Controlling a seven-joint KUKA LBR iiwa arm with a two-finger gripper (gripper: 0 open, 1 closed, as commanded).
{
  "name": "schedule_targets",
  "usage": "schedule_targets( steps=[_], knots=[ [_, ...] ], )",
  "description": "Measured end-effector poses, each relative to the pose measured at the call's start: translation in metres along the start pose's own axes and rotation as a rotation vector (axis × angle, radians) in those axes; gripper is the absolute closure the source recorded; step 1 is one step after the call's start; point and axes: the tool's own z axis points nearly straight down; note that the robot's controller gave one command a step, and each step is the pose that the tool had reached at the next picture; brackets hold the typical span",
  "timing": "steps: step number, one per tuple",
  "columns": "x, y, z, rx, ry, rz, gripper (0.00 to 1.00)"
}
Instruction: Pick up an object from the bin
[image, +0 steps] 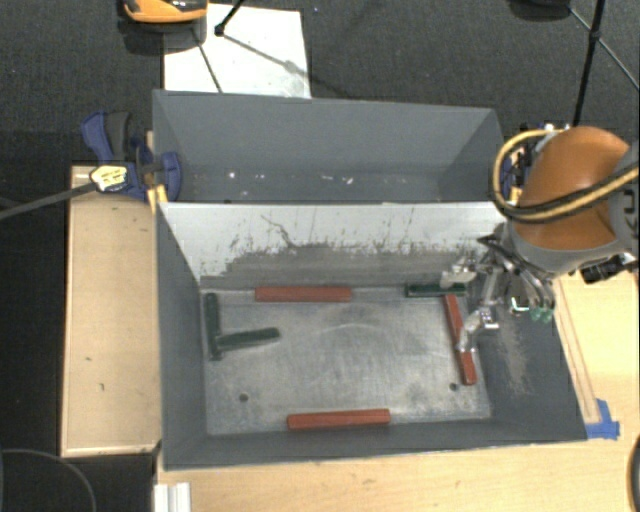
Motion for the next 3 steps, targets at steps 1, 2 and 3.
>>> schedule_targets(
  steps=[1,2,3],
  knots=[
    [-0.002,0.0,-0.004,0.001,-0.008,-0.003,0.0],
    [-0.024,-0.052,0.076,0.0,-0.016,-0.265,1.0],
    [-0.023,-0.055,0.08,0.007,-0.022,-0.267,0.0]
  ],
)
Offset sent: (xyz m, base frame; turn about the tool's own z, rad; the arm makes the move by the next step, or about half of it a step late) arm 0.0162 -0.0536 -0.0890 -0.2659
